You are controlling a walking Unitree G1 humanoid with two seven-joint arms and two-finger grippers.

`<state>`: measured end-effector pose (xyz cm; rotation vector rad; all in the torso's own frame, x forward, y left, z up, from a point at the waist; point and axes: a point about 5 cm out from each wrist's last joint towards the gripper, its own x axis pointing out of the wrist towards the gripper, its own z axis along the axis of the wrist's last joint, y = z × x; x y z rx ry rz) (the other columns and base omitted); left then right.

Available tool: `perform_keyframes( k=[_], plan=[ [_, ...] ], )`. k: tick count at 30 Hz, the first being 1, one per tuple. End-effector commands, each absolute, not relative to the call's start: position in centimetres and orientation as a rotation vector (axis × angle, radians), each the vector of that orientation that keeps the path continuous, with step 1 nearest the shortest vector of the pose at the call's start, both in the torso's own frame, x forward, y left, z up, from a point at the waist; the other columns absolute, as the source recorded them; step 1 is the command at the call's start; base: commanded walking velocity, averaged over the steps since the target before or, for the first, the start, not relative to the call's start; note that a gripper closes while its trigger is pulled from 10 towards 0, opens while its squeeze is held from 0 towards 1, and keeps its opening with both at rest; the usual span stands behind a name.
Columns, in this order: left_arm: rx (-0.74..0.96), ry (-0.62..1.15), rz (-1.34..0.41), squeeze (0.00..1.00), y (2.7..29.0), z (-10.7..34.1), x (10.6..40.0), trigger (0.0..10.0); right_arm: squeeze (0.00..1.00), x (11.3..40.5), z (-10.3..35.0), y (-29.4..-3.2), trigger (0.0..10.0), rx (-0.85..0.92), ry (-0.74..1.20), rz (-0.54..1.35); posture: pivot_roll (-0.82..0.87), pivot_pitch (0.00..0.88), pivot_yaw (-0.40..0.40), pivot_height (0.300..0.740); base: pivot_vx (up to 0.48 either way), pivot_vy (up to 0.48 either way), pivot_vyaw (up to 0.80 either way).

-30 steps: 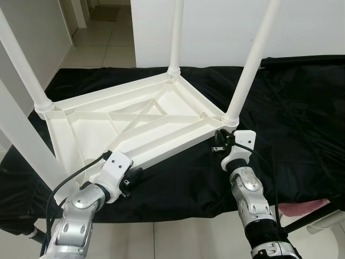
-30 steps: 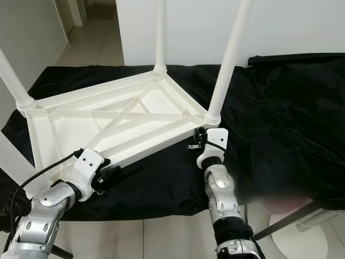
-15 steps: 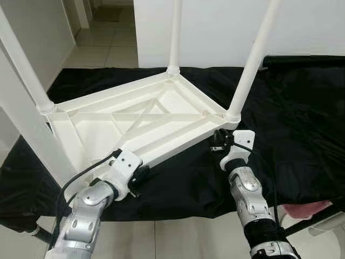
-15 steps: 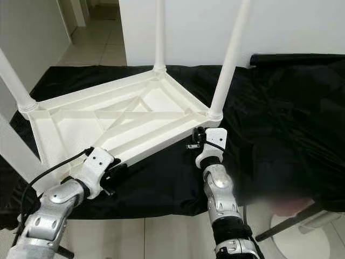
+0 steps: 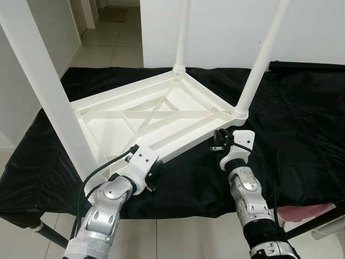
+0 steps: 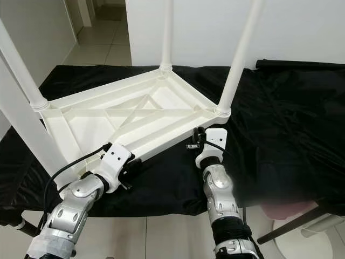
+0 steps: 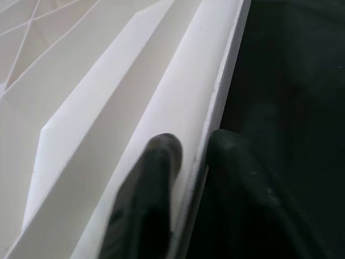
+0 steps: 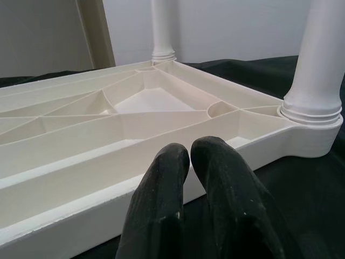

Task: Building children table

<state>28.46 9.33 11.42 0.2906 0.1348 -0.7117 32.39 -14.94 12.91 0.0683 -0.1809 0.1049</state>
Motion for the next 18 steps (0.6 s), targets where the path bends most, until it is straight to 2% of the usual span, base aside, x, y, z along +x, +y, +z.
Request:
perform_keyframes(
  k=[1,4,7,8,18],
  plan=[
    [0.287,0.052,-0.81,1.0,7.9,12.5,27.8,10.0,0.0,32.3,12.5,-15.0,10.0,0.066,-0.174,0.099,0.04,0.025,0.006,0.74,0.0,0.0,0.0],
    [0.256,0.024,-0.808,1.0,8.0,12.9,27.5,10.0,0.0,32.4,12.5,-14.8,10.0,0.068,-0.173,0.101,0.04,0.025,0.006,0.74,0.0,0.0,0.0],
    [0.258,-0.078,-0.741,1.0,8.4,14.1,27.0,10.0,0.0,32.4,12.5,-14.5,10.0,0.07,-0.173,0.11,0.06,0.031,0.0,0.74,0.0,0.0,0.0],
    [0.245,-0.094,-0.732,0.0,8.6,14.4,26.6,10.0,0.0,32.4,12.5,-14.5,10.0,0.069,-0.171,0.114,0.06,0.031,0.0,0.74,0.0,0.0,0.0],
    [0.205,-0.09,-0.696,0.0,10.3,14.7,24.1,10.0,0.0,32.5,12.4,-14.3,10.0,0.071,-0.165,0.126,0.07,0.038,-0.005,0.74,0.0,0.0,0.0]
  ],
)
